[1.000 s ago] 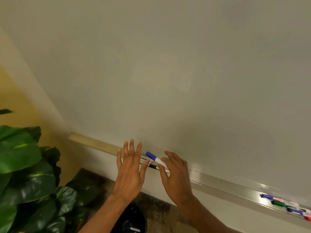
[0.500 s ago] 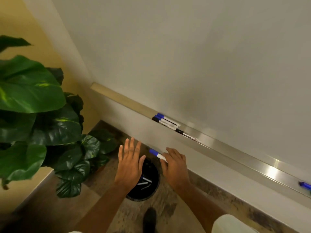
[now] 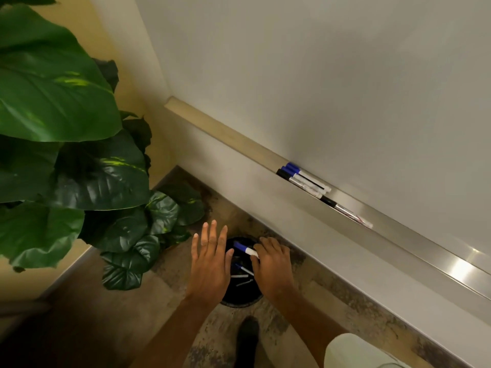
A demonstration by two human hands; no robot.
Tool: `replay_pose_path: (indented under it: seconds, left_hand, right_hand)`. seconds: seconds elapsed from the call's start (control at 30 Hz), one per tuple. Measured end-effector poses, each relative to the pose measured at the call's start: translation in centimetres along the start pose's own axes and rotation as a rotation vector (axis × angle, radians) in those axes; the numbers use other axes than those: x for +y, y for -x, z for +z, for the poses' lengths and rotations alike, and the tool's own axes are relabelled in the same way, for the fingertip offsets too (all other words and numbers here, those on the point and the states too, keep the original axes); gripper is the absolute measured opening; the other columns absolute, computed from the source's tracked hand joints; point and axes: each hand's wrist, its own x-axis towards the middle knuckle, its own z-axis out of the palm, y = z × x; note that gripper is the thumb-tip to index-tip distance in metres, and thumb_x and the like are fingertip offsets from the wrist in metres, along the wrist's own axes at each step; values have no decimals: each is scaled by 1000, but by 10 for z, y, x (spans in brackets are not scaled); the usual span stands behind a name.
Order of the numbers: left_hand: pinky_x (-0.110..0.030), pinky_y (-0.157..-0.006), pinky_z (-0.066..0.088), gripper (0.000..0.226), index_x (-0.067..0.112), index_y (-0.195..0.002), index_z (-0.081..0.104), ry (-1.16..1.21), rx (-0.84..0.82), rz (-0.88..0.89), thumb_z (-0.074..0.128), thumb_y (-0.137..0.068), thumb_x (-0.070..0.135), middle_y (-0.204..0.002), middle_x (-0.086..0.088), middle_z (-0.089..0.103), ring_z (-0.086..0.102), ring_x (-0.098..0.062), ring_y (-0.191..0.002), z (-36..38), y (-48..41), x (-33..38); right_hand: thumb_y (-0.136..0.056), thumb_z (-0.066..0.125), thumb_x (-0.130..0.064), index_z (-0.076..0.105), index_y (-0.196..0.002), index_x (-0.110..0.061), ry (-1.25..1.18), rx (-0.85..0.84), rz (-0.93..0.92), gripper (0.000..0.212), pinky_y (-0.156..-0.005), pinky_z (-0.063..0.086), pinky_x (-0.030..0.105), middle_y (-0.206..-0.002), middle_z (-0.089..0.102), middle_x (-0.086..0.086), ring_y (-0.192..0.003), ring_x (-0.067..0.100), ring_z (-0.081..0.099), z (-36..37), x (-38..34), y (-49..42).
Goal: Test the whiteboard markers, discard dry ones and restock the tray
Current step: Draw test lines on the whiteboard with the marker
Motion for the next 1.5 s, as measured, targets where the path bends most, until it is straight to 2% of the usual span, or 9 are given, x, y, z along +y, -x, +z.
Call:
replay_pose_path:
  seconds: [0.13,0.37,0.53,0.7,0.83,0.97,1.17,1.5]
  left_hand:
    - [-55,-125,16,61,12,-159,33,43,20,-50,15,-110,45,-169,-12,21,9,-27,-158,6,2,-13]
    - [-54,-126,15,64,13,-160,29,11,25,-74,13,-109,48,-169,-13,18,8,-28,-158,-1,1,-9]
    - [-51,-128,9,64,13,-162,21,14,39,-34,19,-109,50,-171,-12,11,1,-27,-159,-17,-3,16]
    - [-53,-127,11,66,12,-162,19,24,52,32,23,-109,50,-171,-12,9,-1,-26,-159,-36,-5,59]
    - [-55,-127,13,67,12,-162,21,35,64,100,20,-109,52,-171,-13,10,-1,-26,-159,-52,-4,101]
    - [-54,-128,8,67,13,-163,14,55,72,172,18,-109,52,-172,-11,2,-7,-25,-159,-67,-3,143]
    - [-49,-127,-2,68,15,-164,5,42,99,279,17,-109,53,-171,-11,-7,-11,-24,-158,-87,4,209]
    - [-49,-126,-4,73,15,-163,-3,27,117,361,17,-108,58,-170,-10,-18,-16,-25,-157,-106,26,309]
  right_hand:
    - [-95,42,-40,65,-121,-12,-58,0,61,44,-94,46,45,-123,65,8,-118,29,57,15,-5,-13]
    - [-100,45,-43,57,-133,-13,-181,81,106,47,-109,35,45,-141,55,6,-136,26,42,-1,9,3]
    - [-101,42,-45,54,-136,-12,-241,156,108,50,-114,28,45,-146,50,6,-142,24,34,-33,24,20]
    - [-100,48,-41,55,-135,-13,-259,224,99,46,-113,29,47,-147,49,4,-143,22,33,-73,40,36]
    - [-101,43,-43,54,-136,-15,-267,275,112,46,-115,27,47,-150,46,2,-145,20,29,-107,55,50]
    - [-103,41,-44,49,-139,-19,-265,328,129,46,-118,23,46,-154,39,-1,-148,16,23,-142,74,67]
    - [-101,46,-43,52,-138,-15,-197,455,141,46,-118,23,44,-153,41,1,-147,18,25,-191,111,97]
    - [-101,40,-50,43,-144,-20,-88,519,219,52,-120,18,46,-160,28,0,-150,18,14,-255,169,155]
